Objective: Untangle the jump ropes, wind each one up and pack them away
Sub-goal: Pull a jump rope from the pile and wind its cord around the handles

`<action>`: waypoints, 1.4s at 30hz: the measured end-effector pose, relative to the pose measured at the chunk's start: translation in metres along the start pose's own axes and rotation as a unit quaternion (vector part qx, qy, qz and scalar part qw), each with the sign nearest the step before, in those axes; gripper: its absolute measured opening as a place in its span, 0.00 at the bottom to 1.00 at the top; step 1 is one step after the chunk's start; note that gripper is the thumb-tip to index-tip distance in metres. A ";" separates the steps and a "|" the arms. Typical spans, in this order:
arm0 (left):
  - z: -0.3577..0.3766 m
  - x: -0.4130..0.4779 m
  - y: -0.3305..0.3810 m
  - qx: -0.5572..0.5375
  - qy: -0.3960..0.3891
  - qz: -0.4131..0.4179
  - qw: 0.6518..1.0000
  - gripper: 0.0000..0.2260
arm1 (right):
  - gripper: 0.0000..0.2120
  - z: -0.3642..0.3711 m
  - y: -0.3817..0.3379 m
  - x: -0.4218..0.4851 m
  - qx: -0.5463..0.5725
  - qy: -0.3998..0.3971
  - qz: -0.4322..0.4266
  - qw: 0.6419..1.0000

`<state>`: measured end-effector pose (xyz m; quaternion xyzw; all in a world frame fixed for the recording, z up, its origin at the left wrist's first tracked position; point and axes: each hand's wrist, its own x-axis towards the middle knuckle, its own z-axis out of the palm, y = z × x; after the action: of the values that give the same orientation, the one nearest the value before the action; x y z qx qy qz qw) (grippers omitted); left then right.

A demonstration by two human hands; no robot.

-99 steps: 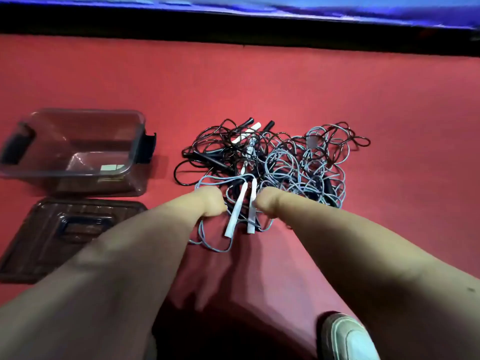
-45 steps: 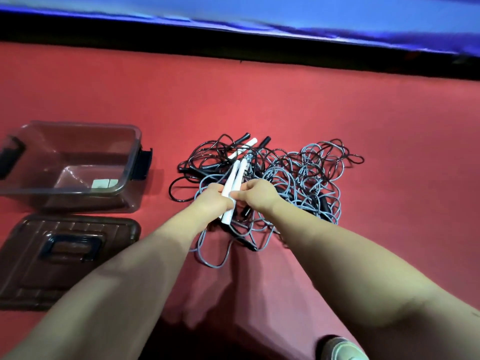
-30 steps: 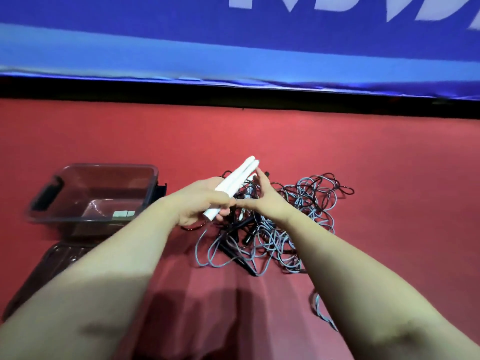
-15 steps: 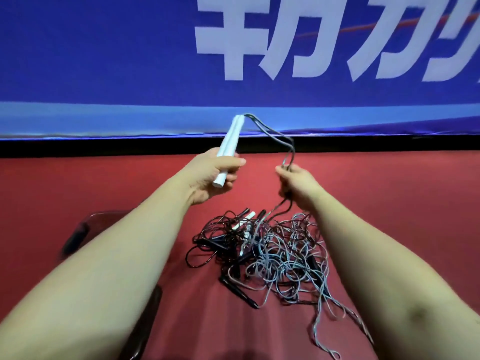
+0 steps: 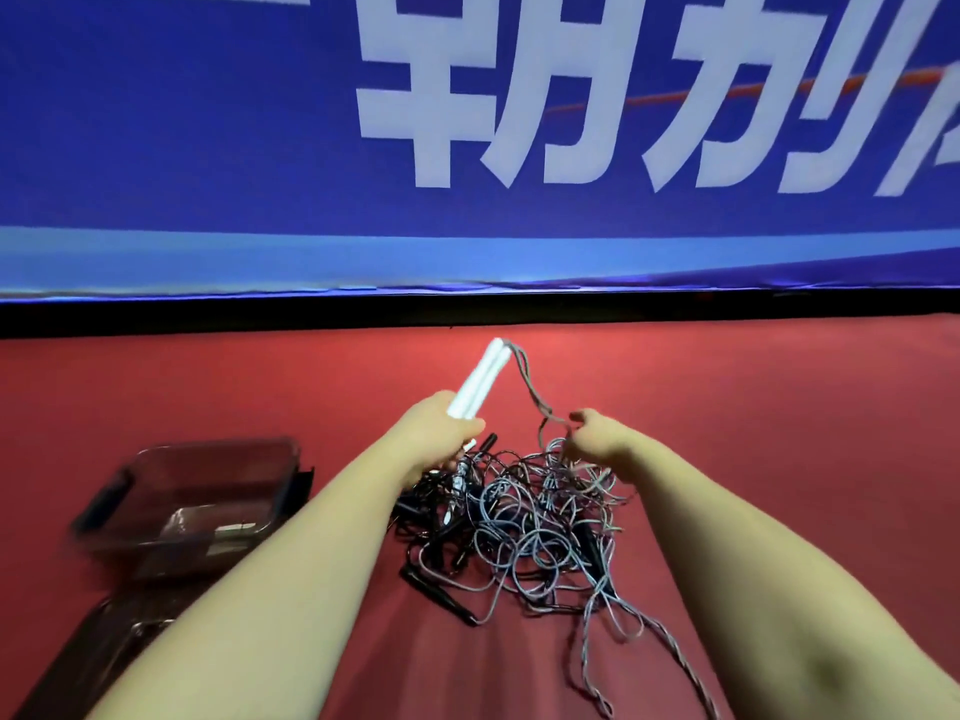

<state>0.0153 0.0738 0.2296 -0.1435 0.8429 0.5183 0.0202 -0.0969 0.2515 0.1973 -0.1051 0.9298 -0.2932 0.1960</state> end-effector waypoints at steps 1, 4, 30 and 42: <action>0.003 -0.002 -0.006 0.047 -0.008 0.007 0.999 0.11 | 0.29 0.006 -0.001 -0.008 0.087 -0.017 -0.048 0.995; -0.003 -0.005 -0.020 0.163 -0.018 0.029 0.986 0.09 | 0.28 0.018 -0.015 -0.022 0.242 -0.018 -0.167 0.956; 0.009 0.033 -0.076 -0.070 0.021 0.119 0.990 0.09 | 0.14 0.068 -0.040 -0.020 0.441 -0.168 -0.224 0.853; 0.013 0.025 -0.068 -0.175 -0.024 0.124 0.976 0.10 | 0.14 0.059 -0.052 -0.038 0.412 -0.152 -0.259 0.860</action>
<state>0.0080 0.0508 0.1602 -0.0263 0.7498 0.6593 -0.0493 -0.0336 0.1915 0.1944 -0.2954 0.6216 -0.6703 0.2775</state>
